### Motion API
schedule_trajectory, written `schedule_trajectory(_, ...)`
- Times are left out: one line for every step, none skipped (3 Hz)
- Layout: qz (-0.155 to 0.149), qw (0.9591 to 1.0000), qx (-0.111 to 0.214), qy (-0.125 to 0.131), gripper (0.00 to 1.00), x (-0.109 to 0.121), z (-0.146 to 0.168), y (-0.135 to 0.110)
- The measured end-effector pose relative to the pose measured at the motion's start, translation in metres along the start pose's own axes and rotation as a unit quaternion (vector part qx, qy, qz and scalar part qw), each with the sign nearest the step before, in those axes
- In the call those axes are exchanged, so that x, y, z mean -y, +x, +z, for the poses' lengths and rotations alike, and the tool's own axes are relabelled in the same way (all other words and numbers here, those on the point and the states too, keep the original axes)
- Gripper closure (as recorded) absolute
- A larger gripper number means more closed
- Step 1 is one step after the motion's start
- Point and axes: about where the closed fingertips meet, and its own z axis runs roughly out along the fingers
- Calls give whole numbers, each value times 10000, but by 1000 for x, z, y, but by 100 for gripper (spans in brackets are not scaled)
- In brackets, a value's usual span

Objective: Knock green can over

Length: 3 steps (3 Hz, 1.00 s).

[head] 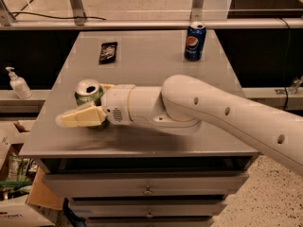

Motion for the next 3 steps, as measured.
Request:
schedule_trajectory(82,9999,118,42,41,0,4,-2)
schedule_trajectory(105,9998,57,141,64,7,-9,2)
schedule_trajectory(39,9994,-185,290,87,22,-36,7)
